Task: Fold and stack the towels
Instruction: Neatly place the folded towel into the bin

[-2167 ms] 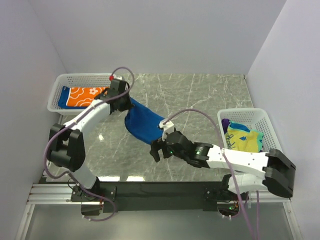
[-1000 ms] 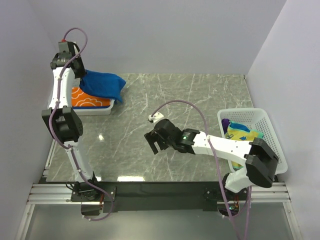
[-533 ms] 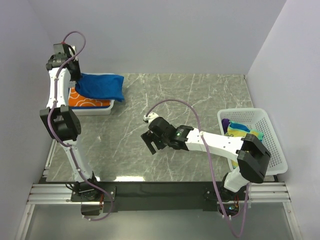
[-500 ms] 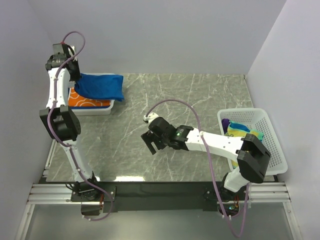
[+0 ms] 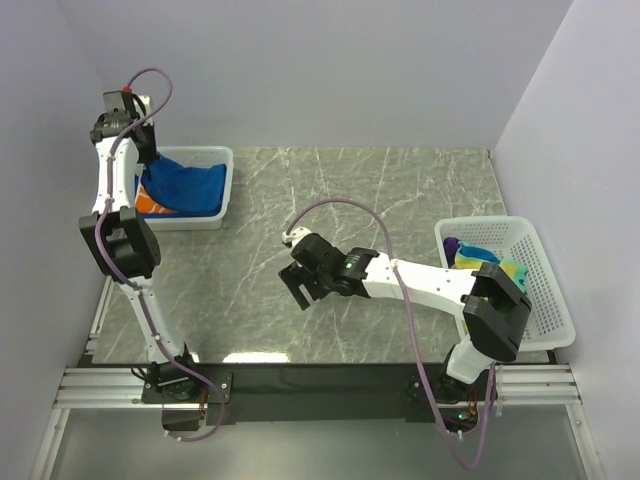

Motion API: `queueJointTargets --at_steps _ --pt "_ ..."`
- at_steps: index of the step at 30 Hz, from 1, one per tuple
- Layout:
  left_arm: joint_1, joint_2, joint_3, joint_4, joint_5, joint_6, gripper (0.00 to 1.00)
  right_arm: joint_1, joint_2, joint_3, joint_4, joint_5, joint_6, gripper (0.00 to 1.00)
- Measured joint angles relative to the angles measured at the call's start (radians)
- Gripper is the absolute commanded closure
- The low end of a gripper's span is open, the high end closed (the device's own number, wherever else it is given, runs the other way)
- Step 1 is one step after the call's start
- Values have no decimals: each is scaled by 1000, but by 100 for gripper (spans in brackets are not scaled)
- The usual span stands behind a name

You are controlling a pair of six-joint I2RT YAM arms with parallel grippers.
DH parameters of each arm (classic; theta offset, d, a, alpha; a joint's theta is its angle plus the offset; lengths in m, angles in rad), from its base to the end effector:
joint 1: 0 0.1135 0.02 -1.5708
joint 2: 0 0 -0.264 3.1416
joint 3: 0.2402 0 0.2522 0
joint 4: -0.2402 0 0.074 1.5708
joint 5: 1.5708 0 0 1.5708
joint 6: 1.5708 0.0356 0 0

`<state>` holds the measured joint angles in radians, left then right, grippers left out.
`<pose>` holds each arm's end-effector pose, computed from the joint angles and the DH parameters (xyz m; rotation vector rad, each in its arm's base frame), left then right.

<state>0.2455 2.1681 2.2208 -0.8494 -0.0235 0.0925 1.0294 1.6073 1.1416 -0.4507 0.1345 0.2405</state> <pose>0.4718 0.1191 0.3262 -0.1929 2.3676 0.1904 0.1803 0.2906 0.2342 -0.9127 2.3422 0.3696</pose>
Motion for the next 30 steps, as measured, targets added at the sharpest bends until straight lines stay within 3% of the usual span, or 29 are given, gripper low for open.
queueJointTargets --at_steps 9,19,22,25,26,30 --pt "0 19 -19 94 -39 37 89 0 21 19 -19 -16 0 12" --pt "0 69 -75 135 -217 46 88 0 40 26 -23 -31 0 13" --pt "0 98 -85 143 -271 46 83 0 48 29 -26 -32 0 13" --pt "-3 121 -91 150 -324 54 64 0 50 31 -27 -33 0 13" --pt "-5 128 -91 154 -350 56 48 0 50 31 -27 -34 0 13" --pt "-9 135 -100 183 -430 62 31 0 50 31 -31 -34 0 13"
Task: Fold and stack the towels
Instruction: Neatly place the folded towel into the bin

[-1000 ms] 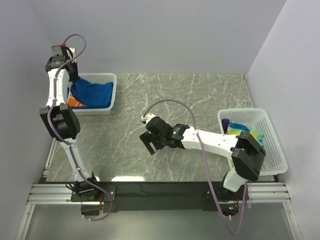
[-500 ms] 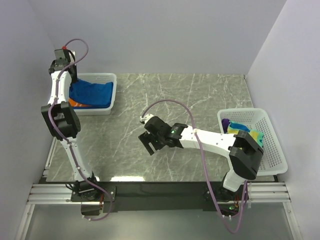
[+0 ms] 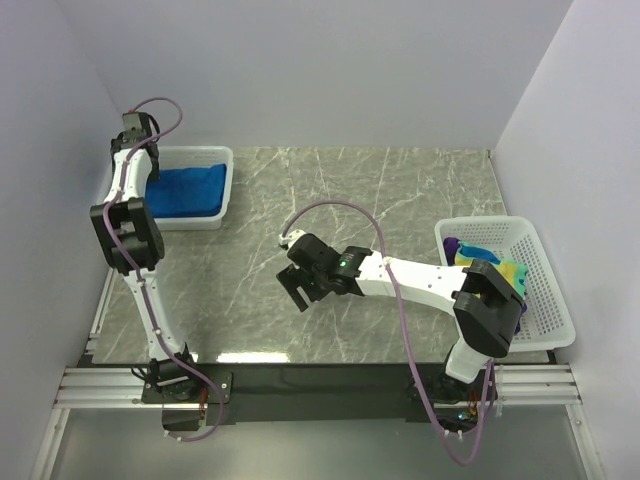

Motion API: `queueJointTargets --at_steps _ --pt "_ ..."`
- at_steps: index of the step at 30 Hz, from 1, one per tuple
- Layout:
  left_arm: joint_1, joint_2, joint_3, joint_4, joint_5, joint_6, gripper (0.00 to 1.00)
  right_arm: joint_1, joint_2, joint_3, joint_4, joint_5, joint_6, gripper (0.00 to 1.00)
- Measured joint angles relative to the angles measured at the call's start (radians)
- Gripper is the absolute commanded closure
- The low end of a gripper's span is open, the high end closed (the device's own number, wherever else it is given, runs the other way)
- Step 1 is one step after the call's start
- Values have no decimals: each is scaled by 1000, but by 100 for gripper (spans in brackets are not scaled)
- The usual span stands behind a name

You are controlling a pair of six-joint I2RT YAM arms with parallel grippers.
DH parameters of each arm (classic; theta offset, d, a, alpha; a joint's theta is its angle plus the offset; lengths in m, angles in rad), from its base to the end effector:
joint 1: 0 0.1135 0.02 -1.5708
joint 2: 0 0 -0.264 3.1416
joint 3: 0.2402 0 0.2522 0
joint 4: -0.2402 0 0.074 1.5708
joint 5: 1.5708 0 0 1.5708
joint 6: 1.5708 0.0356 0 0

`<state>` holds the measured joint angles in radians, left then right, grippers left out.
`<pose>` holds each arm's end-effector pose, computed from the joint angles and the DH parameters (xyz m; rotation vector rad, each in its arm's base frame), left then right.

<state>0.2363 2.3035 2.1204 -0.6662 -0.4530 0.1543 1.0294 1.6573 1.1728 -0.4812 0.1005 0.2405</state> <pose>0.5003 0.1365 0.2445 -0.3099 2.4136 0.7255 0.1833 0.2979 0.2255 -0.9511 2.3899 0.3720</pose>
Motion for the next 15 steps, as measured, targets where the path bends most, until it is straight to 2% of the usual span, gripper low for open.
queueJointTargets --at_steps 1,3,4,7,11,15 --pt "-1 0 -2 8 -19 0 23 0 0 0 0 1 0 13" --pt "-2 0 -5 28 -58 2 19 0 0 0 -1 7 0 13" --pt "-3 0 -5 35 -75 1 11 -1 0 0 -2 12 1 13" --pt "-5 -2 -5 56 -114 -14 1 -11 0 0 -4 30 6 13" --pt "-12 -38 -5 47 -101 -102 1 -79 -25 -1 -12 71 29 12" --pt "-35 -189 -61 44 47 -251 1 -212 -127 -3 -19 151 60 3"
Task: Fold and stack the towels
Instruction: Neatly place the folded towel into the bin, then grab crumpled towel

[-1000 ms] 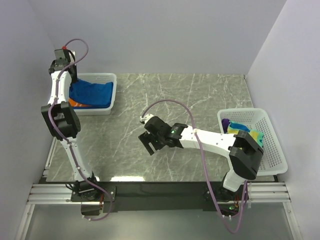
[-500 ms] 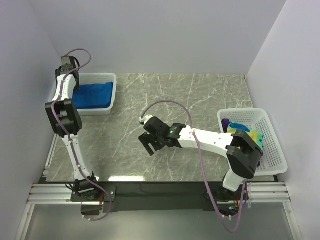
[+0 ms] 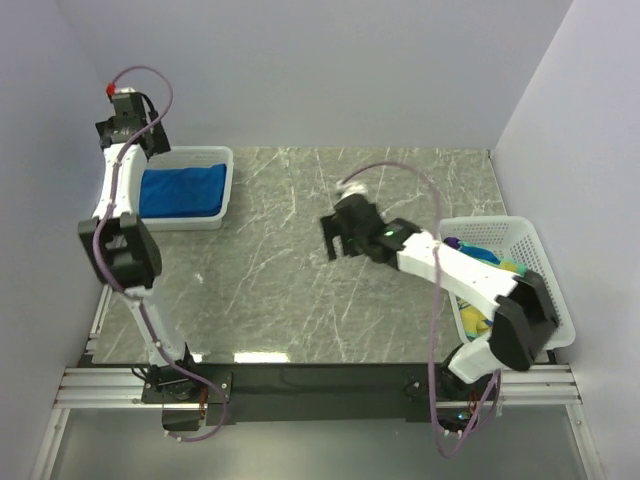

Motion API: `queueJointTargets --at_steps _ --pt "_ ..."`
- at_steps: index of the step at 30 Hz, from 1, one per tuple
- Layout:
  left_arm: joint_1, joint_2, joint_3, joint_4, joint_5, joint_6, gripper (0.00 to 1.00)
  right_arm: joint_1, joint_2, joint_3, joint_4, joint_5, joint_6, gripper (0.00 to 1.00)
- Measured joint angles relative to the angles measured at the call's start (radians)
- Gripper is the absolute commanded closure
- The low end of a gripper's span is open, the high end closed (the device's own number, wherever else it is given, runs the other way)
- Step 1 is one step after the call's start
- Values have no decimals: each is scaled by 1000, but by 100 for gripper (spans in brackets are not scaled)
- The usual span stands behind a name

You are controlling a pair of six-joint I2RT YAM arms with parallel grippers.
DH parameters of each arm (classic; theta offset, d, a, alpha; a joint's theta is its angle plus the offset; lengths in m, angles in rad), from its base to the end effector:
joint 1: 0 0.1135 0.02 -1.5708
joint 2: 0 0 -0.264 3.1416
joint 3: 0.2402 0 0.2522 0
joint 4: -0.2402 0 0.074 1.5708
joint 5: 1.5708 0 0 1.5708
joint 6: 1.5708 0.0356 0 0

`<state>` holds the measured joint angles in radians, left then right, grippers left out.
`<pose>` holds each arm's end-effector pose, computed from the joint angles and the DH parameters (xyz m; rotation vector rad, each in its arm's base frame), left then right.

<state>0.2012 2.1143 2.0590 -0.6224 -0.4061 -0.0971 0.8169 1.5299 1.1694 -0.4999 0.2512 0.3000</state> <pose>0.4749 0.1112 0.3189 -0.5467 2.1643 0.5121 0.2326 0.2348 0.2648 -0.5055 2.3528 0.2151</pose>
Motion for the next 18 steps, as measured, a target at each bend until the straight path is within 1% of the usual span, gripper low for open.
queueJointTargets --at_steps 1,2,3,5,8,11,12,14,16,18 --pt "-8 -61 -37 10 53 -36 0 -36 -37 0 -1 26 11 1" --pt "-18 -153 -100 28 117 -88 1 -80 -75 0 -5 55 23 0" --pt "-28 -203 -132 32 158 -113 1 -116 -113 -1 -11 80 32 0" --pt "-50 -350 -239 74 267 -179 1 -193 -182 -14 -18 132 56 0" --pt "-106 -577 -426 158 417 -259 1 -346 -274 -55 -47 184 97 0" --pt "-192 -736 -601 209 475 -285 1 -531 -325 -124 -63 192 137 4" --pt "-230 -780 -668 218 488 -290 1 -597 -335 -153 -62 182 152 6" --pt "-303 -849 -795 240 506 -292 0 -698 -343 -204 -62 166 177 6" --pt "-363 -890 -910 243 526 -293 1 -793 -342 -249 -54 137 205 8" --pt "-402 -909 -1004 248 525 -292 1 -851 -334 -276 -41 119 230 9"
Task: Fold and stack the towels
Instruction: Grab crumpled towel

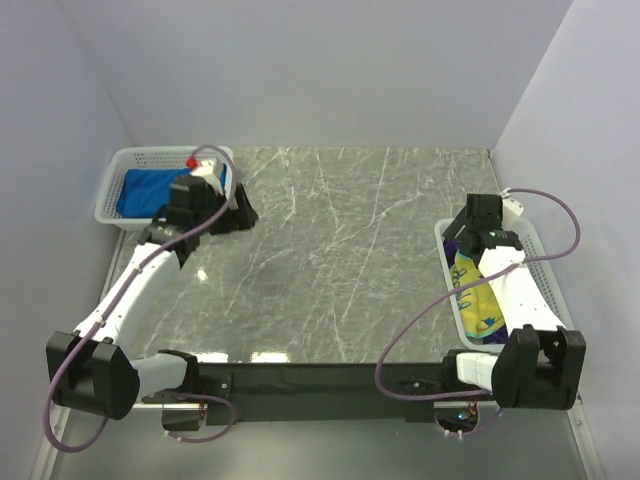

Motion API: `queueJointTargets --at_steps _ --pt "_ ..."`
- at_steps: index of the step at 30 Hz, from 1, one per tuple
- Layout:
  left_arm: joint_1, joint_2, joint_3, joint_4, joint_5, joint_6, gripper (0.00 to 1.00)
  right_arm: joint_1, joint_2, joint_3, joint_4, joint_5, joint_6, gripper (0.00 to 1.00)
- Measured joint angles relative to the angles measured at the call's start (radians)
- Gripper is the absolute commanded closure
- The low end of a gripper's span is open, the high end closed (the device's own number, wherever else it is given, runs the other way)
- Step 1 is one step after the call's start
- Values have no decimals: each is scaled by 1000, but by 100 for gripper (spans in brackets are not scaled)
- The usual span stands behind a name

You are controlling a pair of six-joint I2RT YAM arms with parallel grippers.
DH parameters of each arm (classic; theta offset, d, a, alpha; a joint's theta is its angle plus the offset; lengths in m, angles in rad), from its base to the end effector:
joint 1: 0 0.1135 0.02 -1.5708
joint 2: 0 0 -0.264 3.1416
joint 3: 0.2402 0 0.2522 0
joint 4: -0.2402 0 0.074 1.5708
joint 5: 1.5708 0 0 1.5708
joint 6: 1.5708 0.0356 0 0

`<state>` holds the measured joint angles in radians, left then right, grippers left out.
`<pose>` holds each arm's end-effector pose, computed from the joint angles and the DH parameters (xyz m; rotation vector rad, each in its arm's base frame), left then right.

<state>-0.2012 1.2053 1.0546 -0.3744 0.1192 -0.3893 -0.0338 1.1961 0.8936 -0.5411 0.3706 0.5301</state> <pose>0.2651 -0.0584 0.3278 -0.1269 2.1245 -0.4782 0.2458 -0.0212 0.2634 0.8129 2.2054 -0.2069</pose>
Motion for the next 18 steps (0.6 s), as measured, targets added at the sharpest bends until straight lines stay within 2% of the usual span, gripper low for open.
queueJointTargets --at_steps 5,8,14,18 --pt "-70 -17 -156 -13 -16 2 1 -40 76 -18 71 -27 59 14" --pt "-89 -24 -162 -12 -50 3 1 -56 110 -59 120 -40 95 21" --pt "-94 -62 -162 14 -75 3 1 -90 119 -161 162 -49 152 23" --pt "-95 -62 -162 17 -84 2 1 -97 97 -196 205 -50 161 34"
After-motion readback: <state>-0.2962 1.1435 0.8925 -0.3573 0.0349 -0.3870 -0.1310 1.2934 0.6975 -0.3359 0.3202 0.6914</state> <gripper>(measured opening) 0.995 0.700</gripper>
